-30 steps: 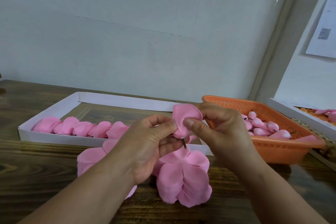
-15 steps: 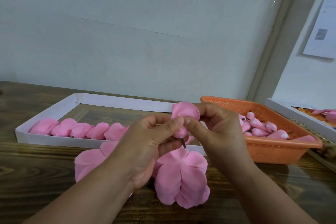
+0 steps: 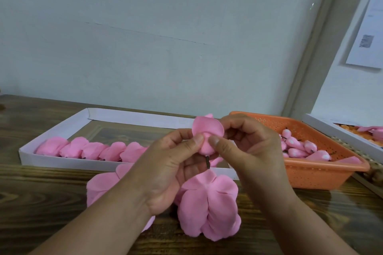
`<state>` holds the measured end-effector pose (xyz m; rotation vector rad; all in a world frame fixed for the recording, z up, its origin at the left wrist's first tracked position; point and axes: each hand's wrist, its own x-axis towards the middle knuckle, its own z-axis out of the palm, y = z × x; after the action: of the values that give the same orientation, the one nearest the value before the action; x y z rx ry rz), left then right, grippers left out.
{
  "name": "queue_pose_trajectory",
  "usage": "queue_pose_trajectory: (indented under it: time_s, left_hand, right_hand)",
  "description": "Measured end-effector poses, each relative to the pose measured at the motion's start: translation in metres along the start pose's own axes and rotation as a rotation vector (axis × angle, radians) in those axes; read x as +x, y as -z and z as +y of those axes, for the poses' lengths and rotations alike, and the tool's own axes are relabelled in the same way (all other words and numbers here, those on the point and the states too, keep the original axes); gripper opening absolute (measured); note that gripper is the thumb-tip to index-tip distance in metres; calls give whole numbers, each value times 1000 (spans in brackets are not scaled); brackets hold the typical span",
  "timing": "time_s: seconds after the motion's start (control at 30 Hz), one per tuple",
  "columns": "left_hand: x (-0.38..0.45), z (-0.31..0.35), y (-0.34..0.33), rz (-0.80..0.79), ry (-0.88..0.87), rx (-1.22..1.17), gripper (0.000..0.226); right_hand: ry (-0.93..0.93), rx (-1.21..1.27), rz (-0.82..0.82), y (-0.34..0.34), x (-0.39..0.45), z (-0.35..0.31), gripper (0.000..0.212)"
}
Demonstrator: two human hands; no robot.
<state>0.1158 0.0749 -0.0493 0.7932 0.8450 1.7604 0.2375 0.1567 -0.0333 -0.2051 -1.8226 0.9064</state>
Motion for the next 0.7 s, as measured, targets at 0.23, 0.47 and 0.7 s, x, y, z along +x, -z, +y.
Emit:
queue_pose_trajectory:
  time_s: [0.23, 0.47, 0.7]
  left_hand:
    - [-4, 7, 4, -143, 72, 45, 52]
    - [-4, 14, 10, -178, 82, 213, 29]
    - [-3, 16, 12, -212, 110, 1, 51]
  right_hand:
    - [327, -405, 15, 3, 1, -8, 21]
    - [361, -468, -37, 1, -1, -5, 20]
    - [337, -504, -26, 0, -1, -7, 23]
